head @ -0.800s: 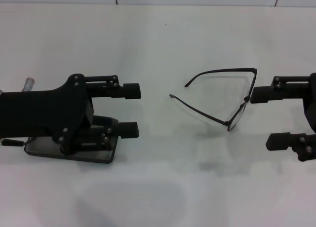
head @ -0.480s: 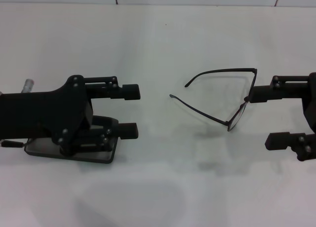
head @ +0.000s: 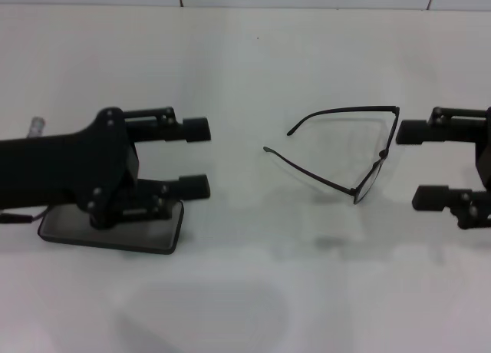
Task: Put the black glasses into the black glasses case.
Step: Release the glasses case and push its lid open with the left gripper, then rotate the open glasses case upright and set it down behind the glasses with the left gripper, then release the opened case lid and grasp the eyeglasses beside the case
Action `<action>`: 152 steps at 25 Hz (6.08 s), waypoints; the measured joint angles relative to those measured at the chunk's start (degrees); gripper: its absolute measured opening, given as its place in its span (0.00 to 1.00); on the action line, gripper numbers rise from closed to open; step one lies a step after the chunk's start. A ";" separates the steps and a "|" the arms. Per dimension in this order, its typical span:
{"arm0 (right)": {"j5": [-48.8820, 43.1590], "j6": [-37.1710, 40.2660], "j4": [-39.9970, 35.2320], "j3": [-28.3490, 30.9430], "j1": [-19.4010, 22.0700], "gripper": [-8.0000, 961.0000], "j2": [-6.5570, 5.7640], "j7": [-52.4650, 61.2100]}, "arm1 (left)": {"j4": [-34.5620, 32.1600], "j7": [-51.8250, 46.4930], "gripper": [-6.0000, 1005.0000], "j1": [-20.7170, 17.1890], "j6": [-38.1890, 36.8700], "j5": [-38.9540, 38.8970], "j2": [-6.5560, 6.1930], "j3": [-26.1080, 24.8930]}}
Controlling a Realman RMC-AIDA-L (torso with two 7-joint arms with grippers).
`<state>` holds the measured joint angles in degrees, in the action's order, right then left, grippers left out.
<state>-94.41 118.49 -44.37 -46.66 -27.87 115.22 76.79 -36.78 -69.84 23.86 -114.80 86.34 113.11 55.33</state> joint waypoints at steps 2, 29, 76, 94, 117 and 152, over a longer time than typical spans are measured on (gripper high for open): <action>0.03 -0.48 0.00 0.42 0.38 0.72 -0.04 0.00 | -1.30 -1.45 0.61 0.12 0.25 0.08 0.07 -1.64; 0.80 -1.22 5.92 16.26 6.76 0.72 -0.77 -3.60 | -63.61 -29.45 0.61 -5.15 10.26 50.76 6.56 6.34; 1.99 4.55 13.83 28.09 13.10 0.72 -3.47 -6.13 | -65.79 -40.58 0.21 -6.68 35.66 68.46 6.90 45.32; 2.16 4.49 13.88 28.20 15.67 0.72 -3.97 -6.73 | -49.99 -58.34 0.21 4.52 54.87 75.82 7.12 60.27; -2.76 2.32 12.93 27.54 14.58 0.72 -5.05 -7.40 | -45.36 -59.96 0.33 8.51 59.96 75.42 7.08 61.94; -60.09 -17.85 -22.52 -20.55 -25.65 0.69 0.35 25.25 | -51.87 -15.54 0.43 -20.35 35.40 -2.90 6.79 26.37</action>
<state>-154.50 100.64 -66.89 -67.21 -53.52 115.57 102.04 -88.65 -85.38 3.50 -79.40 83.44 119.90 81.70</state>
